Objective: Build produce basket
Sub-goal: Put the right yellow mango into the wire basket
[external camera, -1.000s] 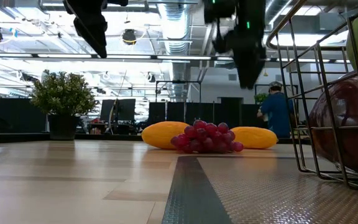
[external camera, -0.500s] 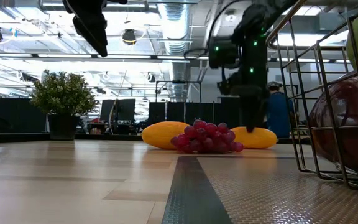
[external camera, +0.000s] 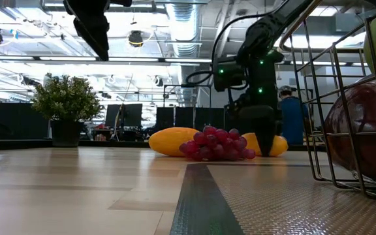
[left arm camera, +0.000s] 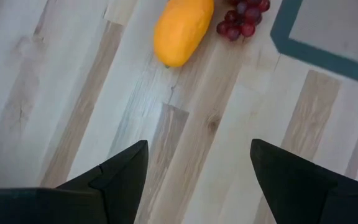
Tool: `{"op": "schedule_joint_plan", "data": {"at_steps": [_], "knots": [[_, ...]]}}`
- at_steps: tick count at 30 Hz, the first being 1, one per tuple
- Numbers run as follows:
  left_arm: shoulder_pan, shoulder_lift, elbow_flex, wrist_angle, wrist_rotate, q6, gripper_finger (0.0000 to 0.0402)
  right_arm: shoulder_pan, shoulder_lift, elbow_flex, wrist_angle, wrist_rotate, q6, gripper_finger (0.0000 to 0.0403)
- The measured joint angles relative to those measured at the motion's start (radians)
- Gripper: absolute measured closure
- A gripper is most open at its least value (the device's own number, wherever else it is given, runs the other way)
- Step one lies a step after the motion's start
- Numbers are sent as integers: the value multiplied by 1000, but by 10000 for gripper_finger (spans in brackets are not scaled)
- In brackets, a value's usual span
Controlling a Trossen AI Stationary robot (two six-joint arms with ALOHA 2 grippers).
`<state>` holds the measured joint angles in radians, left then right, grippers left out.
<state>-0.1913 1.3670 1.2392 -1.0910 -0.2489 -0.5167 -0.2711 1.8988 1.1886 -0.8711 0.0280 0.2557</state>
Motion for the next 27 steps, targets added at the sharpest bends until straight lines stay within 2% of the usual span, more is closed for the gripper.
{"op": "schedule_joint_plan", "data": {"at_steps": [4,10,15,20,24,27], "knots": [[0,0,0,-19,-1,0,130,11,-56,-2,-4,-4,5,165],[0,0,0,-18,-2,7,130,18,-233,-2,-76,-6,76,150],[0,0,0,-18,-2,25,130,95,-446,-1,-121,-13,199,147],[0,0,0,-15,-3,26,130,272,-653,-1,-118,-70,415,146],[0,0,0,-11,-31,26,130,499,-759,-1,-94,-79,620,145],[0,0,0,-5,-45,26,130,684,-785,-1,-70,-37,777,145]]}}
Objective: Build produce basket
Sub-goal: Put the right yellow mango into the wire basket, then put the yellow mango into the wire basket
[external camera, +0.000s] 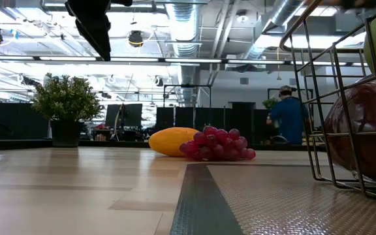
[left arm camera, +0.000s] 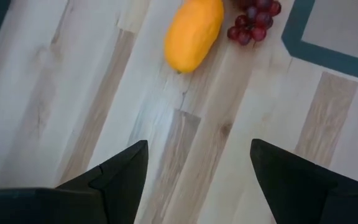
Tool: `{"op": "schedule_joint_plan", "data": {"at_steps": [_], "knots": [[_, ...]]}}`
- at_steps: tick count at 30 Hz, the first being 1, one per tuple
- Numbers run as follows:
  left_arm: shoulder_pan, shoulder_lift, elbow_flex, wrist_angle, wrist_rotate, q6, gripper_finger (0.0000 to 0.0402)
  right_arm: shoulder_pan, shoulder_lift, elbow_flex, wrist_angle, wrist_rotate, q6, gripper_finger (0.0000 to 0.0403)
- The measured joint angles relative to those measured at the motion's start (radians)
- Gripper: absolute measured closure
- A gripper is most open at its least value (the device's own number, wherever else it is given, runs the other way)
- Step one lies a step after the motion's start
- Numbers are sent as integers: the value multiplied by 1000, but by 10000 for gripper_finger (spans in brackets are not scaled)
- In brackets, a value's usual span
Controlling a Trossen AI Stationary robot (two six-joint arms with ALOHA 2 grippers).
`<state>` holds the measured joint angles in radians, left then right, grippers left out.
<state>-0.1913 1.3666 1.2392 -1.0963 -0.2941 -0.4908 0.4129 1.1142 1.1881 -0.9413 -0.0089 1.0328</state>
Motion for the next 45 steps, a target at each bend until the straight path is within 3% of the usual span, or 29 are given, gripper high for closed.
{"op": "schedule_joint_plan", "data": {"at_steps": [7,15,21,31,37,41,45], "knots": [[0,0,0,56,-6,0,130,319,66,0,-6,50,276,145],[0,0,0,91,-30,-14,130,467,226,0,-58,1,324,145],[1,0,0,107,-54,-30,130,463,316,0,-83,-98,279,130],[1,0,0,107,-58,-61,130,449,316,0,-103,-103,295,49],[1,0,0,91,-39,-52,130,399,289,28,-124,-115,290,34],[1,-15,0,90,12,-45,130,282,249,118,-121,-2,185,36],[1,-41,0,83,21,-45,130,113,254,196,-119,161,-67,36]]}}
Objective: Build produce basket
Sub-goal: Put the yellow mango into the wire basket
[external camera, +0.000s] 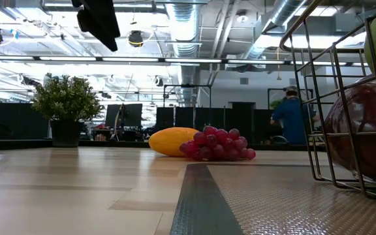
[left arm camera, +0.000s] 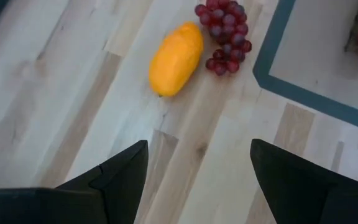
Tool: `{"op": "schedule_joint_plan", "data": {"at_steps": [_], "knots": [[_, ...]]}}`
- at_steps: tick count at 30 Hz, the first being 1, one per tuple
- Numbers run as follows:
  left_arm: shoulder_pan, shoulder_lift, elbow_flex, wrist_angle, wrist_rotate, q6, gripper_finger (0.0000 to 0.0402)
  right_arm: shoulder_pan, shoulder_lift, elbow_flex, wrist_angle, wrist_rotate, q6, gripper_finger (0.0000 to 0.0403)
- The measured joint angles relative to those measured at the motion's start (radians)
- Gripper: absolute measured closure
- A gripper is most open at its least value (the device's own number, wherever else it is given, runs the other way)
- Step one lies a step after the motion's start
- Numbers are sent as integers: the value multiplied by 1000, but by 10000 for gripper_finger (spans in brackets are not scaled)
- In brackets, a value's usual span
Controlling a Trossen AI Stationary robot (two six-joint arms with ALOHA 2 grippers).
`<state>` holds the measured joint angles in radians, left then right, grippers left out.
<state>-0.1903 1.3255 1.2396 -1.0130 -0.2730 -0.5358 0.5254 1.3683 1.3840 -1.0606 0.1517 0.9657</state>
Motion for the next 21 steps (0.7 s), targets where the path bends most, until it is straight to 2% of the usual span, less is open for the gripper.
{"op": "schedule_joint_plan", "data": {"at_steps": [4,9,14,21], "knots": [[0,-35,0,-36,-4,-13,130,-188,59,31,33,23,-296,36],[-1,-74,0,-88,-5,-50,130,-364,172,33,162,-53,-546,37],[-1,-104,0,-142,-5,-69,130,-472,301,34,312,-71,-668,37],[-2,-137,0,-187,-5,-79,130,-558,482,58,490,-73,-762,38]]}}
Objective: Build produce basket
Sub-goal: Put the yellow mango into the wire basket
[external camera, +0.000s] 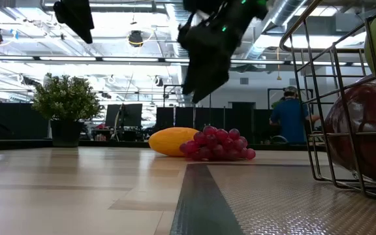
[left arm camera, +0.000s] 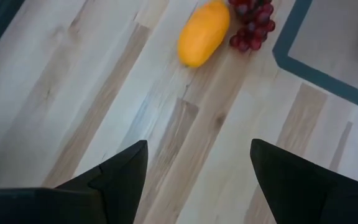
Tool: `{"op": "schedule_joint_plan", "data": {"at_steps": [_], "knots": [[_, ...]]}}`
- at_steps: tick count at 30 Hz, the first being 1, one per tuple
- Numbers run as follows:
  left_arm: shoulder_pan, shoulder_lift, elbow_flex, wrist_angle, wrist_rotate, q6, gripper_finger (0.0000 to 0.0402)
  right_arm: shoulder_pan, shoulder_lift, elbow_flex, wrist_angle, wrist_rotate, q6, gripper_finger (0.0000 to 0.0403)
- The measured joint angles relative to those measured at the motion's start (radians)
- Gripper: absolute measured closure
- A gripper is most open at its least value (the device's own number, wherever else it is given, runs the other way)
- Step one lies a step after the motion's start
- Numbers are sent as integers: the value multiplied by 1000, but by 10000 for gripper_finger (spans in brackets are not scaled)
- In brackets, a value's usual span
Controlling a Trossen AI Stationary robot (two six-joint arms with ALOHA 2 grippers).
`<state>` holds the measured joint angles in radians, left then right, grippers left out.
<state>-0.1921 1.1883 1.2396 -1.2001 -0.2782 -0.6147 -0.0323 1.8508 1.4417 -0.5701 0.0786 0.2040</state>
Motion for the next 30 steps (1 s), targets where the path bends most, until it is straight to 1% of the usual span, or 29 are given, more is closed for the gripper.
{"op": "schedule_joint_plan", "data": {"at_steps": [6,10,14,19,22,28,30], "knots": [[0,-15,0,-11,1,-12,130,-30,147,98,-5,-5,-75,38],[0,-18,0,-25,1,-18,130,-30,222,149,-11,-9,-120,38],[0,-18,0,-26,1,-18,130,-46,291,174,-37,-11,-126,39],[0,-17,0,-25,1,-18,130,-60,342,186,-71,-21,-115,47],[0,-17,0,-25,1,-18,130,-55,356,188,-91,-27,-100,72],[0,-17,0,-24,-8,-15,130,-52,345,187,-111,-45,-74,153],[0,-17,0,-24,-13,-14,130,-51,326,185,-114,-54,-72,172]]}}
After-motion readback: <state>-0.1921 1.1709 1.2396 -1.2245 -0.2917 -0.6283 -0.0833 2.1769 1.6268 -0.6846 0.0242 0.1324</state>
